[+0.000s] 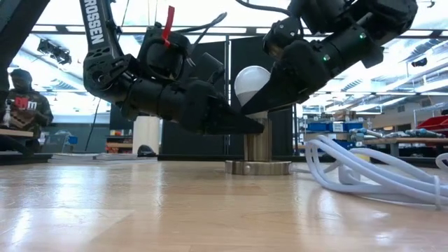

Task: Screw lightbulb
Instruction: Remove the white lightbulb from the desk lamp

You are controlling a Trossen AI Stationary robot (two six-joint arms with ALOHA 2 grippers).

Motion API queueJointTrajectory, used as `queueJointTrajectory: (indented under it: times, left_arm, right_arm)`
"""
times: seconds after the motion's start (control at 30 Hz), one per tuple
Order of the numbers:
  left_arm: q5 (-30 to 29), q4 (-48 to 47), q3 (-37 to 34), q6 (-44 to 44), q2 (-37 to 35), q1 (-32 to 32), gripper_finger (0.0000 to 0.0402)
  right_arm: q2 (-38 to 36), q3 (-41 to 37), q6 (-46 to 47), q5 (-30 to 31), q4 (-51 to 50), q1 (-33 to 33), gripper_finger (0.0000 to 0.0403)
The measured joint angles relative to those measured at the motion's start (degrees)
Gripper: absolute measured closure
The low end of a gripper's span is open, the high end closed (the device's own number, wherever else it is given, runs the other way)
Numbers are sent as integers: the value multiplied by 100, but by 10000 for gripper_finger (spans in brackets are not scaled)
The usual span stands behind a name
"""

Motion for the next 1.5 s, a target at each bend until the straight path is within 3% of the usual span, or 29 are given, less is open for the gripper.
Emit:
queueJointTrajectory:
  times: [0.2,0.5,0.6,0.8,1.07,1.27,1.5]
  left_arm:
    - [296,-43,-2,6,2,4,201]
    - [341,-39,7,20,11,2,201]
    - [324,-37,7,-10,11,2,201]
    - [239,-50,11,-123,11,9,201]
    - [261,-54,11,-133,11,0,201]
    - [151,-86,11,-184,11,-11,201]
    - [-100,-94,11,-304,11,-13,201]
  right_arm:
    - [-2,0,-741,-740,-6,-267,174]
    - [12,0,-1608,-2337,-20,-809,175]
    - [11,0,-1714,-2520,-71,-933,175]
    - [-274,195,-1277,-1827,-1030,-822,165]
    - [-409,1178,-356,-365,-3224,-220,98]
    - [-415,2034,1316,25,-4869,47,50]
    - [-417,2559,2713,269,-5743,314,50]
